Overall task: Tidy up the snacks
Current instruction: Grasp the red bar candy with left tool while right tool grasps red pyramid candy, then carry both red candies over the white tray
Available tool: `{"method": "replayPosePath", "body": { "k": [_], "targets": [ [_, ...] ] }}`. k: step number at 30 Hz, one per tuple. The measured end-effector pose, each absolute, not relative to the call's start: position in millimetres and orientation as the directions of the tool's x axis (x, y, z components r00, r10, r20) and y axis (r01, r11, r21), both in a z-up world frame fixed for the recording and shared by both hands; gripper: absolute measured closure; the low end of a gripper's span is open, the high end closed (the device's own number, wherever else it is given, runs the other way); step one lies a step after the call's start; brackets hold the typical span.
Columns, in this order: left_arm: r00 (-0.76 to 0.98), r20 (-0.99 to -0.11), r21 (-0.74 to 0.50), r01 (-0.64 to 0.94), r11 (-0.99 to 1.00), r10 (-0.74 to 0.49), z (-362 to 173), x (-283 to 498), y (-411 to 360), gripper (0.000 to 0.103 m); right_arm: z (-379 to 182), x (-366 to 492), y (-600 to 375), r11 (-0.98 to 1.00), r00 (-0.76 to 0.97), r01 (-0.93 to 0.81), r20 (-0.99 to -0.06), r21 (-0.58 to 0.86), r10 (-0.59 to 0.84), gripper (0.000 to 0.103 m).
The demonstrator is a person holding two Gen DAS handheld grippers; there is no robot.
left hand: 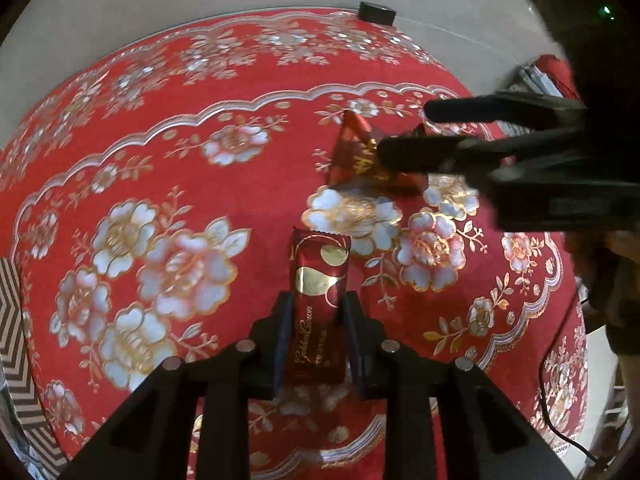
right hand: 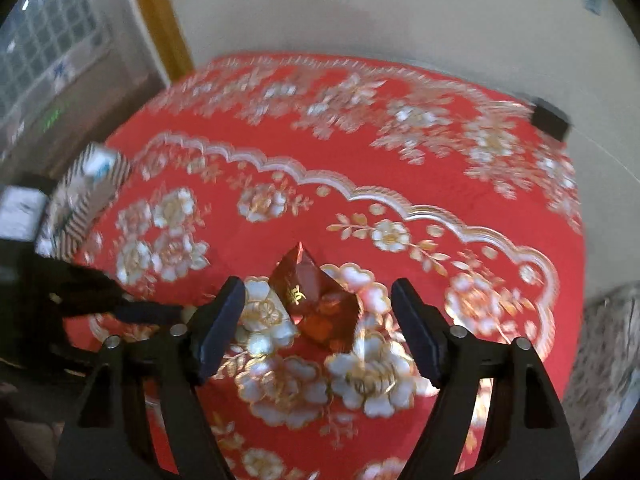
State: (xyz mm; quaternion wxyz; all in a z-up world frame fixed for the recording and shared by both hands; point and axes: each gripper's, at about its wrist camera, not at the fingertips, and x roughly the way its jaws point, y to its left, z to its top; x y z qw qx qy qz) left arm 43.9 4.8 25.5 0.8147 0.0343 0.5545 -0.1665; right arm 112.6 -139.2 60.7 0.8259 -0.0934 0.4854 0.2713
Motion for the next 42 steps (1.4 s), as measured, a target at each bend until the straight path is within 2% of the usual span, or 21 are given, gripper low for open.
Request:
{"method": "replayPosePath", "body": {
  "k": [3, 5, 6, 9, 18, 30, 42],
  "targets": [
    [0.325, -0.916, -0.135, 0.302, 0.944, -0.235, 24.1, 44.7, 10.5, 0.076, 46.0, 121.1, -131.1, 0.817, 0.328, -0.565, -0.878, 0.114, 0.349, 0.027],
    [0.323, -0.914, -0.148, 0.299, 0.943, -0.246, 23.3, 45.9, 13.2, 0.075, 42.5, 120.6, -128.0, 0.807, 0.321, -0.578, -0.876, 0.120, 0.360, 0.039],
    [0.321, -0.914, -0.150, 0.299, 0.942, -0.248, 23.7, 46.0, 14.1, 0.075, 39.5, 120.5, -126.5, 0.816, 0.324, -0.569, -0.883, 0.104, 0.339, 0.059],
    [0.326, -0.911, -0.158, 0.286, 0.945, -0.251, 23.5, 47.5, 15.7, 0.075, 36.7, 117.0, -130.4, 0.836, 0.343, -0.536, -0.875, 0.115, 0.340, 0.064],
    [0.328, -0.912, -0.139, 0.320, 0.937, -0.248, 24.4, 40.2, 16.6, 0.077, 43.3, 88.7, -143.2, 0.879, 0.391, -0.463, -0.864, 0.114, 0.318, 0.066],
    [0.385, -0.896, -0.110, 0.287, 0.952, -0.220, 47.0, 22.0, 44.7, 0.077, 66.4, 48.0, -136.9, 0.903, 0.449, -0.386, -0.816, 0.191, 0.364, 0.066],
    [0.474, -0.872, -0.074, 0.119, 0.990, -0.122, 84.8, -13.8, 135.1, 0.077, 91.7, 42.5, -58.2, 0.842, 0.428, -0.493, -0.781, 0.220, 0.455, 0.066]
  ]
}}
